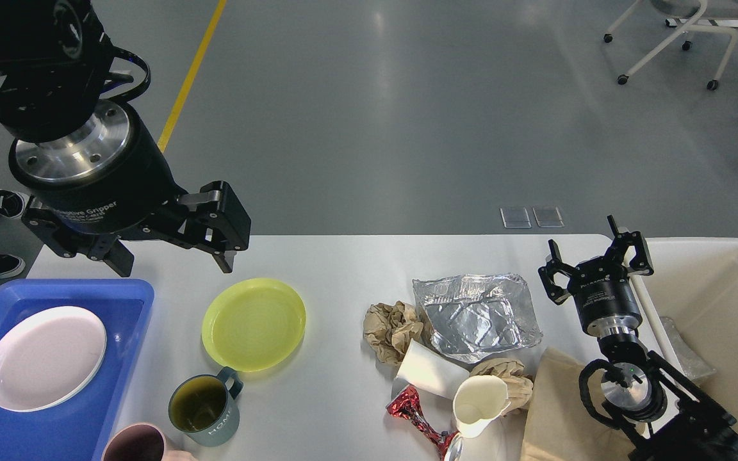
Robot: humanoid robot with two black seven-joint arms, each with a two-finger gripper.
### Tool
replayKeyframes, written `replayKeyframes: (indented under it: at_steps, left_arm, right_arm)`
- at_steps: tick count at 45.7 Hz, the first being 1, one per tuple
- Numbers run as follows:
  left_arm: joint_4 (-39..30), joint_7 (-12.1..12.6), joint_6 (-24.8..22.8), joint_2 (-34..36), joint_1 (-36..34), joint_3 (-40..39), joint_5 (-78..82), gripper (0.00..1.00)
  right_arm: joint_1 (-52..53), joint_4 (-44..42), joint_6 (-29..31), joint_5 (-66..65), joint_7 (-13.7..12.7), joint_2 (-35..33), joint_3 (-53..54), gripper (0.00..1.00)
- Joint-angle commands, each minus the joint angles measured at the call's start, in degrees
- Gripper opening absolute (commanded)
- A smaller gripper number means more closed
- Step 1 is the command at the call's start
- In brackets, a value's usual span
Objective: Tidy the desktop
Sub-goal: 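Lower the left gripper onto the dark green mug handle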
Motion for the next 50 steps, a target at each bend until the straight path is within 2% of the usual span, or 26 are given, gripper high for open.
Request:
replayKeyframes:
  at_steps: [1, 8, 17, 26, 31, 36, 41, 45, 50]
  left_arm:
    - [0.1, 0.1, 0.9, -0.6, 0.1, 0.5, -0.7, 0.97]
    - [0.2, 0.3, 0.6, 0.7, 0.8, 0.6, -0.5, 0.97]
    - [1.0, 0.1, 0.6, 3.1, 4.9, 0.6, -0.1, 0.97]
    - [1.5, 0.6, 2.5, 7.0, 13.4, -0.6, 3.5, 0.96]
    - [1.8, 0.3, 6.7, 9.4, 19.6, -2.3, 7.2, 0.96]
    - [2.4, 0.3, 14.1, 10.3, 26.7, -3.4, 9.4, 0.96]
    - [5.4, 0.3, 21.2, 11.1, 37.3, -4.7, 12.8, 0.96]
    - [8.3, 0.3, 24.4, 11.2, 44.7, -6.7, 14.4, 0.96]
    - [10.0, 0.3, 28.1, 11.1, 50.7, -8.3, 16.7, 0.95]
  right_arm:
    - [0.0, 0.0, 0.1, 0.1, 0.0, 0.0, 0.0, 1.0]
    - [0.0, 0.0, 0.0, 0.1, 0.0, 0.0, 0.0, 1.0]
    - [0.0, 0.0, 0.0, 0.1, 0.0, 0.0, 0.0, 1.0]
    - [0.0, 0.0, 0.0, 0.1, 0.0, 0.0, 0.0, 1.0]
    - [0.0, 0.0, 0.0, 0.1, 0.0, 0.0, 0.0, 1.0]
    - [0.0, 0.0, 0.0, 0.1, 0.0, 0.0, 0.0, 1.0]
    - [0.0, 0.0, 0.1, 0.1, 0.0, 0.0, 0.0, 1.0]
    - [0.0, 0.0, 0.0, 0.1, 0.0, 0.0, 0.0, 1.0]
    - [0.0, 0.0, 0.1, 0.1, 0.0, 0.0, 0.0, 1.0]
